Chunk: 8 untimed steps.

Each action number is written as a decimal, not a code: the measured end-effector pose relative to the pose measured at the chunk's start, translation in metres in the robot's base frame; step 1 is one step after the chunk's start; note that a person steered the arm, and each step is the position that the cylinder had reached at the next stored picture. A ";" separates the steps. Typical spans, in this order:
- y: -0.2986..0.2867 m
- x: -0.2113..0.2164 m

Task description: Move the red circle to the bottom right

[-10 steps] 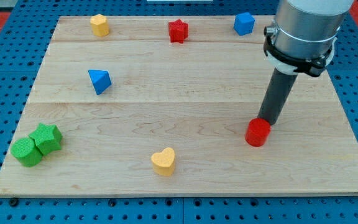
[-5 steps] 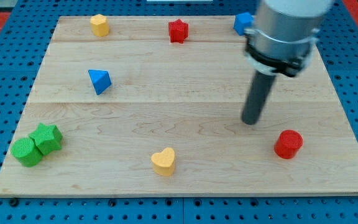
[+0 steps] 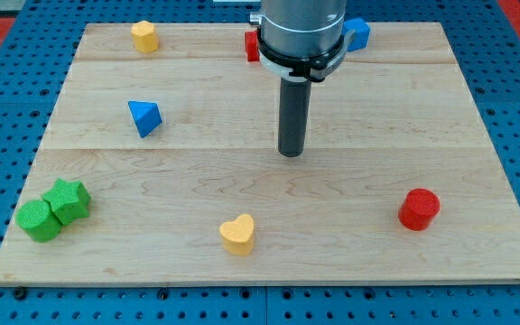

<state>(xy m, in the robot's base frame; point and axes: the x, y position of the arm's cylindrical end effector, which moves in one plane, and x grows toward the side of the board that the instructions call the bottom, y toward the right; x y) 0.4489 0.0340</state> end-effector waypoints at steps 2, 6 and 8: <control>-0.011 0.000; -0.029 -0.001; -0.057 0.030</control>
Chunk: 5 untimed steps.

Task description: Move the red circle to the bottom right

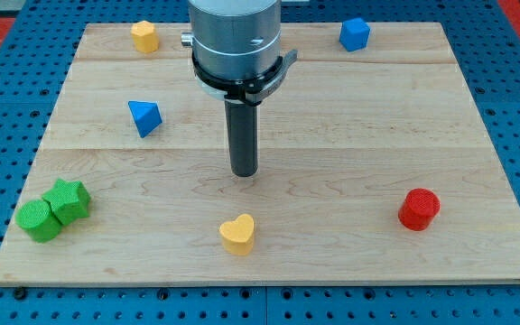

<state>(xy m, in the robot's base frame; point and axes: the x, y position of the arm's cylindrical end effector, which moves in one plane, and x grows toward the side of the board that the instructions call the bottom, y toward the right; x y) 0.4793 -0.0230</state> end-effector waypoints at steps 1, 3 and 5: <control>0.059 0.000; 0.092 0.025; -0.056 0.011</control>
<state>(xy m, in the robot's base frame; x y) 0.4903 -0.0788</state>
